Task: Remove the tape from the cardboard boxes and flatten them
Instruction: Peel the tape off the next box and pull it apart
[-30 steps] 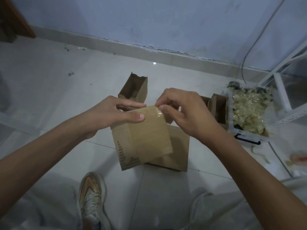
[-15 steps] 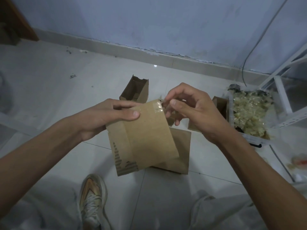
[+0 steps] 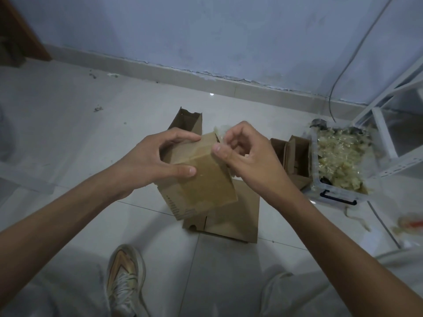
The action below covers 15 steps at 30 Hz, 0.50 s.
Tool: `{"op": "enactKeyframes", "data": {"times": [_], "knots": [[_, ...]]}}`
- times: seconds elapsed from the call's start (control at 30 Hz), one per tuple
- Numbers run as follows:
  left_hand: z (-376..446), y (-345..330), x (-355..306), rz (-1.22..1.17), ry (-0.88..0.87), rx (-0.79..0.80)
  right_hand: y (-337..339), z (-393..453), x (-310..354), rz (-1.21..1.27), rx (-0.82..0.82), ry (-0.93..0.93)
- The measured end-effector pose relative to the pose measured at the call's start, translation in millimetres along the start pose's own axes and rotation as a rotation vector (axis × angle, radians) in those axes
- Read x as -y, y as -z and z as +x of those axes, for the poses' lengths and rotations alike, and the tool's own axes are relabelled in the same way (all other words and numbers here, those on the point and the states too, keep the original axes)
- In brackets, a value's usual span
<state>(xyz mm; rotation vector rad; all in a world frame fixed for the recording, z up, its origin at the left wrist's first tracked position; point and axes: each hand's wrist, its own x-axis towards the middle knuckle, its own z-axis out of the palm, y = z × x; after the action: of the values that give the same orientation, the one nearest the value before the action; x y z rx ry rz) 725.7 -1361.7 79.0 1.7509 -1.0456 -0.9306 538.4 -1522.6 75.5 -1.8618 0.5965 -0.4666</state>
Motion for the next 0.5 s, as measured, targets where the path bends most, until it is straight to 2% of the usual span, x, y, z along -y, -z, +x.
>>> {"op": "enactKeyframes", "data": {"times": [0.1, 0.3, 0.4, 0.5], "knots": [[2, -3, 2, 0.108, -0.036, 0.003, 0, -1, -5, -0.074, 0.073, 0.014], [4, -18, 7, 0.482, -0.015, -0.01, -7, -5, -6, 0.03, 0.235, 0.062], [2, -30, 10, 0.411, -0.088, -0.069, -9, -7, -5, 0.081, 0.258, 0.032], [0, -31, 12, 0.328, -0.127, -0.122, -7, -9, -8, 0.348, 0.217, -0.112]]}}
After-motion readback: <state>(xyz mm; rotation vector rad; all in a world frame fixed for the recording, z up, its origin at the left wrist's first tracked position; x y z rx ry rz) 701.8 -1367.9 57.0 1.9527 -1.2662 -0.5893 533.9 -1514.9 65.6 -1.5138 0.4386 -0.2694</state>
